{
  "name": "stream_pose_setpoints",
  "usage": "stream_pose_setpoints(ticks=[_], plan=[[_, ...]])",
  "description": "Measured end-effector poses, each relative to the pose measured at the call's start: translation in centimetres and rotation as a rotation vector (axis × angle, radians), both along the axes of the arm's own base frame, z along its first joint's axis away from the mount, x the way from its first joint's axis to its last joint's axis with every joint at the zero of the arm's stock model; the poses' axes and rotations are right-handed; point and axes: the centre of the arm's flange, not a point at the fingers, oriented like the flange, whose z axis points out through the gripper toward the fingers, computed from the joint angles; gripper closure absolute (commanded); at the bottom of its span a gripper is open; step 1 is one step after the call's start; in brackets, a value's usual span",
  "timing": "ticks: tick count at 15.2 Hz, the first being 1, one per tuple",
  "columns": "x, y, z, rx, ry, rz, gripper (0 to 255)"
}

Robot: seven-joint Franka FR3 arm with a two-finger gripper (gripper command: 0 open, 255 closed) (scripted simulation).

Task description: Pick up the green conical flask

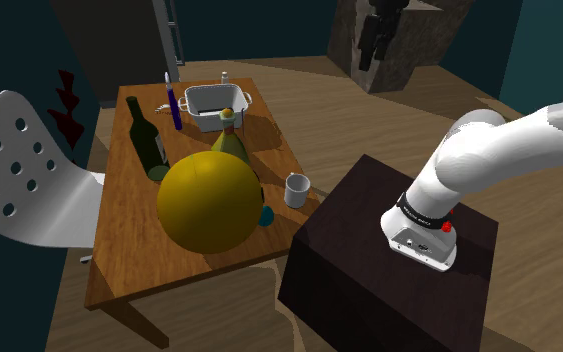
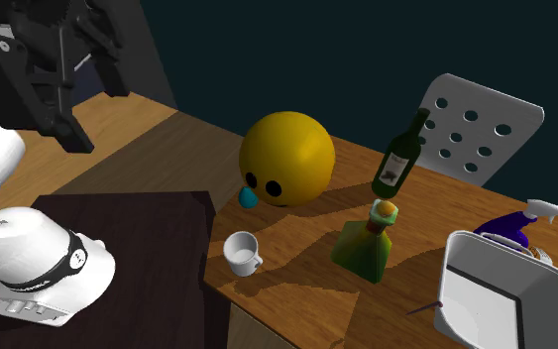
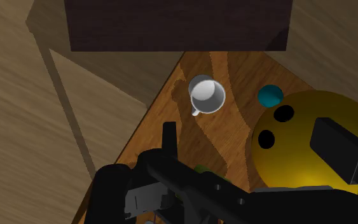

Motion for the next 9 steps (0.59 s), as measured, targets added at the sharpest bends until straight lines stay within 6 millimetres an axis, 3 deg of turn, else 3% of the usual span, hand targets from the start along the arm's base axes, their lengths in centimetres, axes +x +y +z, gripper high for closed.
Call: stream_pose_setpoints(ticks=[2, 9], plan=[[0.4, 0.2, -0.3, -0.001, -0.002, -0.001, 0], [6.6, 2.2, -5.4, -0.017, -0.034, -0.021, 0]])
